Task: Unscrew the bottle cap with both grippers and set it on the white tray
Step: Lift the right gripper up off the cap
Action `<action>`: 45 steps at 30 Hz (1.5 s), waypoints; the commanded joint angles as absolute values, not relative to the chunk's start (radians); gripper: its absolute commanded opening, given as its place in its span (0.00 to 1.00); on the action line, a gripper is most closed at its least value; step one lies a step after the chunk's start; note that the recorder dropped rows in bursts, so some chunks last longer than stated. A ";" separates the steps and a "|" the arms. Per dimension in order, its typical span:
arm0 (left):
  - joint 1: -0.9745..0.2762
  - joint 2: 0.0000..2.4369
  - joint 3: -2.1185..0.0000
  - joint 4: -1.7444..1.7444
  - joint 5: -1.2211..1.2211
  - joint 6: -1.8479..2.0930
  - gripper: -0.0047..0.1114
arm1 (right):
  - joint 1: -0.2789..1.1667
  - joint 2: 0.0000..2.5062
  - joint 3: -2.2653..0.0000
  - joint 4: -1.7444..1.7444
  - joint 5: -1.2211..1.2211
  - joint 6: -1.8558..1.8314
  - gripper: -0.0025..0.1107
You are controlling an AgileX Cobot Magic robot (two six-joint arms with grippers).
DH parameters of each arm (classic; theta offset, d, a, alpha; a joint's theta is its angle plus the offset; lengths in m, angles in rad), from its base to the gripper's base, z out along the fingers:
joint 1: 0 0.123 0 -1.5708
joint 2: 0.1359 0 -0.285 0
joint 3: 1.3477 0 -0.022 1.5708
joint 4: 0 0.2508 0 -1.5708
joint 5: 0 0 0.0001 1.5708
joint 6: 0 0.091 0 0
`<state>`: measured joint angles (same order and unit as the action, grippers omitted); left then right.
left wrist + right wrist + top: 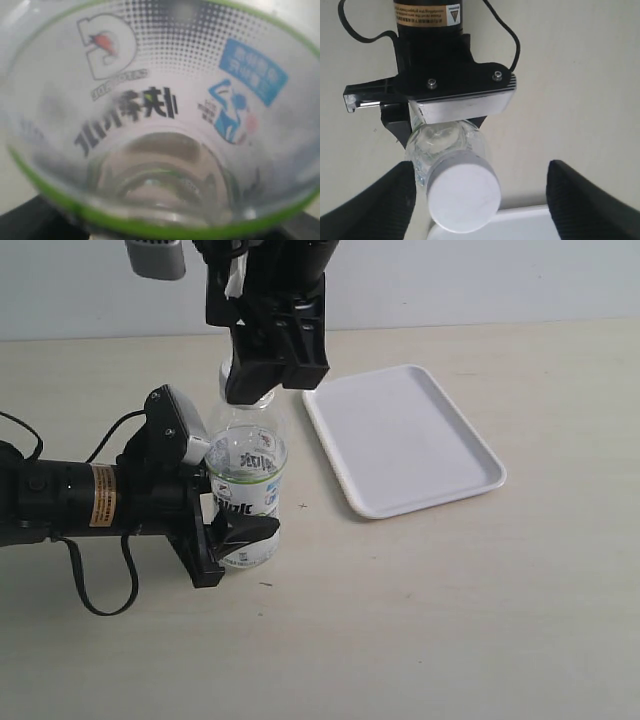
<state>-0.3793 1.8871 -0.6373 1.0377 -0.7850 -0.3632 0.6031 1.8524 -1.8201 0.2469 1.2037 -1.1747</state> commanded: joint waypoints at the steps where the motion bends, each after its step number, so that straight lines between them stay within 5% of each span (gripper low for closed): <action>1: -0.380 1.879 -0.642 1.024 -0.815 -0.357 0.04 | 0.604 1.811 -1.821 0.262 1.201 -1.064 0.64; 11: -0.380 1.879 -0.642 1.015 -0.810 -0.356 0.04 | 0.604 1.794 -1.821 0.182 1.112 -0.079 0.64; 45: -0.380 1.879 -0.642 1.015 -0.809 -0.359 0.04 | 0.604 1.894 -1.821 0.193 1.221 -0.024 0.64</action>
<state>-0.3793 1.8871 -0.6373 1.0377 -0.7798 -0.3558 0.6031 1.8824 -1.8201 0.1899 1.2240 -0.0128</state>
